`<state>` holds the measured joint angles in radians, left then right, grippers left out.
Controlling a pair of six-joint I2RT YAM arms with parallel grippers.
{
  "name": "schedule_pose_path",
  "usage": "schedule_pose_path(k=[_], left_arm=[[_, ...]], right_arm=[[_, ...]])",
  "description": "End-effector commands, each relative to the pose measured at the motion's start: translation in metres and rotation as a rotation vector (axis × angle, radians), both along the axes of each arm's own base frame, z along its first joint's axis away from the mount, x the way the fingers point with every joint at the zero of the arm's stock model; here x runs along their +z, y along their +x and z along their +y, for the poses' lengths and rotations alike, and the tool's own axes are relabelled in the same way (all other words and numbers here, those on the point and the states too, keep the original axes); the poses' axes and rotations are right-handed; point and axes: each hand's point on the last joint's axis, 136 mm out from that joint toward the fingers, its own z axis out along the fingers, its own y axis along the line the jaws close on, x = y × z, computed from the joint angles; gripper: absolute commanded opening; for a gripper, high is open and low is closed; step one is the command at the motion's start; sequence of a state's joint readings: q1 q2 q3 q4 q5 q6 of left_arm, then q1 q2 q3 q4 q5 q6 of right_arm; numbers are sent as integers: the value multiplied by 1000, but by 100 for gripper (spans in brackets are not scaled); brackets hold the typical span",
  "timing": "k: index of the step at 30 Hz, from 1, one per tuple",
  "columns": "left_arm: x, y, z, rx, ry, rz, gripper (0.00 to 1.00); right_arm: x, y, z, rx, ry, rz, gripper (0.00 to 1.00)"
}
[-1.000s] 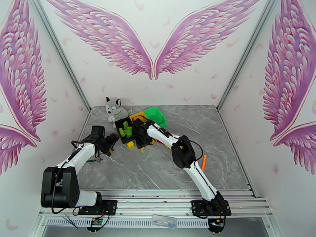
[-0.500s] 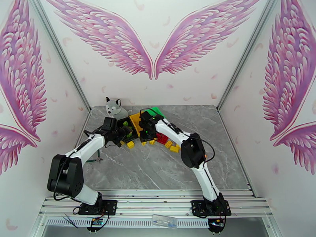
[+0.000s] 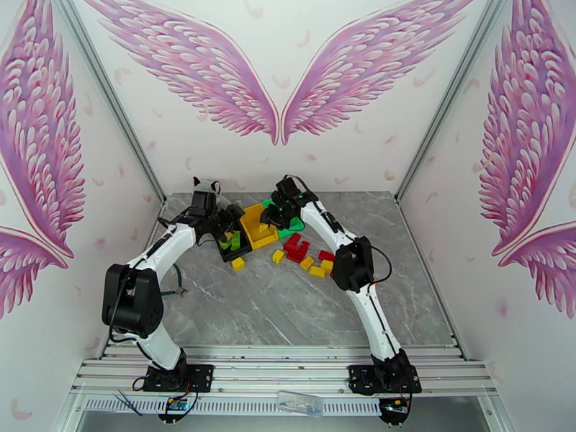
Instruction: Sort the legos into containers by color
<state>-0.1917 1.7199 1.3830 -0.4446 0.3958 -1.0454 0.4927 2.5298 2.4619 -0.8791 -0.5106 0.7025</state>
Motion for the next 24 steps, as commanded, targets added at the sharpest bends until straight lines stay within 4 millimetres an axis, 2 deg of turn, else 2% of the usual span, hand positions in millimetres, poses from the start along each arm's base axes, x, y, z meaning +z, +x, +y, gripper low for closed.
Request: schedule_pose_path(k=[1,3,8,13,19,24], left_arm=[[-10,-11,2,-42,78,54,80],[-14,-19,6,-60,132,73,80],[-25,-45,14,-113,319,137,78],[-41,-70,18,-136,483,197,79],[-75,-85,8,-168,558,266,79],[-101,-83,0,-168,586,308,75]], right_arm=[[17,8,12,-19,99,7,58],[20,7,12,-17,102,4,62],[39,-1,7,1,91,-28,63],[56,-19,-14,14,11,-82,73],[52,-58,-49,46,-138,-95,76],[41,-97,-73,65,-210,-81,79]])
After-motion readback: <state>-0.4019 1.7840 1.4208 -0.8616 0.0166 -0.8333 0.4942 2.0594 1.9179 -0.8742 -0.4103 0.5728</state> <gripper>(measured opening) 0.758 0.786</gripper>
